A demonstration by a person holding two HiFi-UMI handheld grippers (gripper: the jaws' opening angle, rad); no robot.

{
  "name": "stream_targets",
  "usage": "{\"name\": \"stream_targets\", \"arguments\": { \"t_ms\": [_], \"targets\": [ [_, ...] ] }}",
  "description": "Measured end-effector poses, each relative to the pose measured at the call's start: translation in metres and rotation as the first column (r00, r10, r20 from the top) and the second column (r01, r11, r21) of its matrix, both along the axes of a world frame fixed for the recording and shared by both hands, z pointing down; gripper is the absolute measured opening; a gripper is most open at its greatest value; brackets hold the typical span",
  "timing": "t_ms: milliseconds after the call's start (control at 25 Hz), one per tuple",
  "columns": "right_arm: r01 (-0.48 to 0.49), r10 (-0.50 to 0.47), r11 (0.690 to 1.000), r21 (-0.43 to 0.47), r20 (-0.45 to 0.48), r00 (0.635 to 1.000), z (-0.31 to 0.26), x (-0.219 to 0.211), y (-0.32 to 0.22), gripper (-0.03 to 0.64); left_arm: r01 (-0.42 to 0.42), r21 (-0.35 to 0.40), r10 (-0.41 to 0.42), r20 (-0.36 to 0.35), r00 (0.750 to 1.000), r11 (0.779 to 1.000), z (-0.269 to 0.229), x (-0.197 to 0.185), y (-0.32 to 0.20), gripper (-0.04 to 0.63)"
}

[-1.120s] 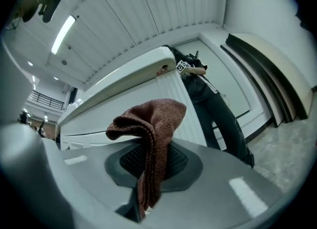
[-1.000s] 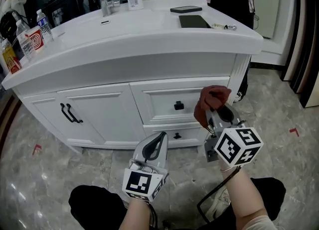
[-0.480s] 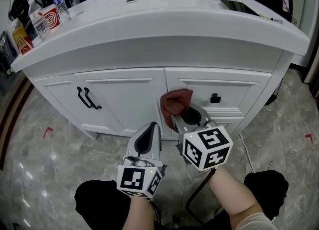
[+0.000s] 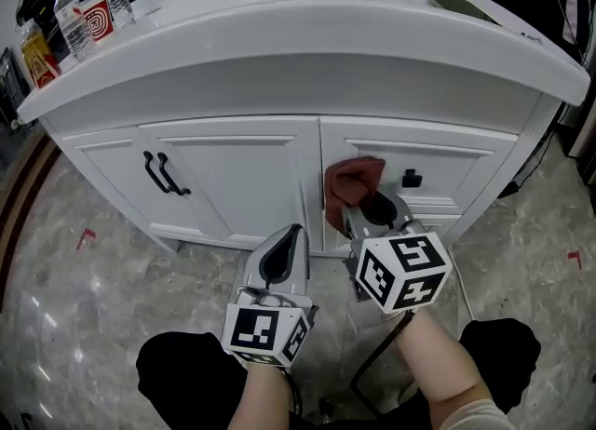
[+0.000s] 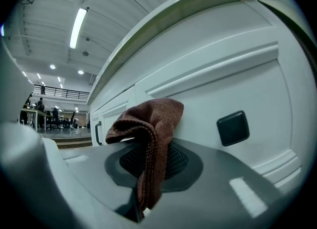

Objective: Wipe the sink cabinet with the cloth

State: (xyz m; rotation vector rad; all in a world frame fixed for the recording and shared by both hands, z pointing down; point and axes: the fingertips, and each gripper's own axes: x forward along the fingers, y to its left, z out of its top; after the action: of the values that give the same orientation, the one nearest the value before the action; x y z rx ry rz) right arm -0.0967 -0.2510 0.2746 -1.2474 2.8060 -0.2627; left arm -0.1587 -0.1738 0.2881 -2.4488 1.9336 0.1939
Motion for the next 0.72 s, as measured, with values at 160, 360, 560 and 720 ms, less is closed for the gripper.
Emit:
{"name": "stream_targets", "arguments": {
  "t_ms": [160,360,560,720],
  "targets": [
    [-0.057,0.057,0.998,-0.018,0.012,0.998,0.002,0.023,-0.008,0.078,-0.02,0.007,0.02,-0.01,1.0,1.0,0.0,0.008,-0.003,0.0],
    [-0.077,0.081,0.995,-0.066,0.045,0.996,0.006,0.039,-0.011,0.078,-0.061,-0.006,0.061,0.003,0.998,0.998,0.003,0.027,-0.007,0.0],
    [-0.071,0.08,0.992,-0.101,0.095,0.992,-0.002,0.055,-0.003,0.077,-0.085,-0.003,0.086,0.009,0.996,0.996,0.002,0.04,-0.01,0.0],
    [-0.104,0.109,0.992,-0.075,0.059,0.992,-0.003,0.075,0.002,0.077,-0.108,-0.006,0.108,0.003,0.994,0.994,0.002,0.055,-0.012,0.0]
  ]
}}
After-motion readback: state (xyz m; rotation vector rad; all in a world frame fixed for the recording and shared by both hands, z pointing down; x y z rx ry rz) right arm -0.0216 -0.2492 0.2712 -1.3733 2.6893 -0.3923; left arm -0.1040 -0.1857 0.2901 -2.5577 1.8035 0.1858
